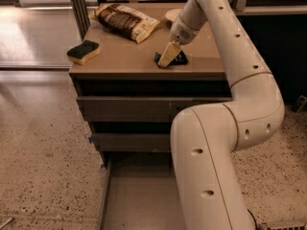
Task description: Place rxbar blueberry into bottom drawer
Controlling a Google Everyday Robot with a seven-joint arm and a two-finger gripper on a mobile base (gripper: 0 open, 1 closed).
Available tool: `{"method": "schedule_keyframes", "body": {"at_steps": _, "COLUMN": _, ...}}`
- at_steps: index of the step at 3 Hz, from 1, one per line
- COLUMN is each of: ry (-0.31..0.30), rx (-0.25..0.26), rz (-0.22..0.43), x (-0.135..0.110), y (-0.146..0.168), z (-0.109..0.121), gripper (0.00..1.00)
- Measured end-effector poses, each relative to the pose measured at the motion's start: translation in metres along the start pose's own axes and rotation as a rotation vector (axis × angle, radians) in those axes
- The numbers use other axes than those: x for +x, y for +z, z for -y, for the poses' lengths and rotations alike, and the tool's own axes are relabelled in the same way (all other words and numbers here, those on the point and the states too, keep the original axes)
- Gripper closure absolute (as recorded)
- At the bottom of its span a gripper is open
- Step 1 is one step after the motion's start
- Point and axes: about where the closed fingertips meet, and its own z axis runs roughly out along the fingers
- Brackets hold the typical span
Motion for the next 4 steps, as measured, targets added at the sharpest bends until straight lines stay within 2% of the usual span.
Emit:
{"method": "schedule_keyframes", "body": {"at_steps": 1, "ry": 0.0, "rx": 0.0, "rz": 0.0, "x": -0.003, "y": -0.006, "z": -0.002, "gripper": 1.0}}
{"method": "schedule_keyframes", "body": {"at_steps": 2, "ry": -0.047, "rx": 0.05, "rz": 0.054, "x": -0.025, "y": -0.033, "z": 0.0, "gripper": 1.0}}
{"method": "schedule_keyframes", "body": {"at_steps": 3, "ry": -0.08, "rx": 0.043, "rz": 0.202, "x": -0.032, "y": -0.06, "z": -0.007, "gripper": 1.0}}
{"method": "schedule_keyframes", "body": {"at_steps": 4, "ry": -0.117, "rx": -0.004, "rz": 0.305, "x": -0.037, "y": -0.081, "z": -0.026, "gripper": 1.0}}
